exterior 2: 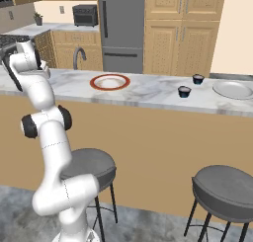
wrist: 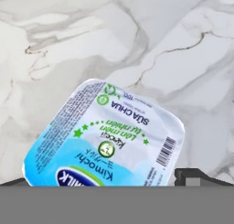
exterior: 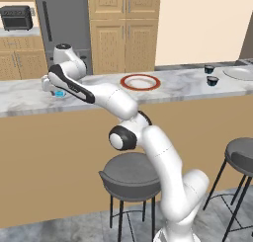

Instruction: Place two yogurt containers on each plate.

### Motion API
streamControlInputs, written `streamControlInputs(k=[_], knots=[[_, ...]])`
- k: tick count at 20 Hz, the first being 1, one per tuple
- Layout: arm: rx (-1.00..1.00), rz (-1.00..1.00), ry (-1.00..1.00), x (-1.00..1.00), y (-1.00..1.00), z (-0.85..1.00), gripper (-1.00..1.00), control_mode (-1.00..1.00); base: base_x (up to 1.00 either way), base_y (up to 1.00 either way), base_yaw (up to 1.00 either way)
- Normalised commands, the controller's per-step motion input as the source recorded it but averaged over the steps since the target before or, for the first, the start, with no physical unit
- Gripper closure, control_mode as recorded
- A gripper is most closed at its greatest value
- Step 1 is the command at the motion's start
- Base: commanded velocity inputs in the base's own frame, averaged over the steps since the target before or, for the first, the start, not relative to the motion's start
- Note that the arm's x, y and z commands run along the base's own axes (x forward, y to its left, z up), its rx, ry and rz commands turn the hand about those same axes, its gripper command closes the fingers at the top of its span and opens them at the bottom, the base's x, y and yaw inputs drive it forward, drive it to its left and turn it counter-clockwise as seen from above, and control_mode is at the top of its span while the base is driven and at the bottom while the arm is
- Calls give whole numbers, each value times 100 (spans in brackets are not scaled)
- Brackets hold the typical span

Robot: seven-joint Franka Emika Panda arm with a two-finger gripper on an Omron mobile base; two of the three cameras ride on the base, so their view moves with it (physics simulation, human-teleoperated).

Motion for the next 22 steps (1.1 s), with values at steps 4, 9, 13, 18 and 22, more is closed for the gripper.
streamControlInputs(k=[4,9,13,18,22], knots=[[0,0,-3,0,0,0,-100,-100,0,0,0],[0,0,-5,0,0,0,-100,-100,0,0,0],[0,0,-1,0,0,0,-100,-100,0,0,0],[1,0,-3,0,0,-4,-100,-100,0,0,0],[0,0,0,0,0,0,-100,-100,0,0,0]])
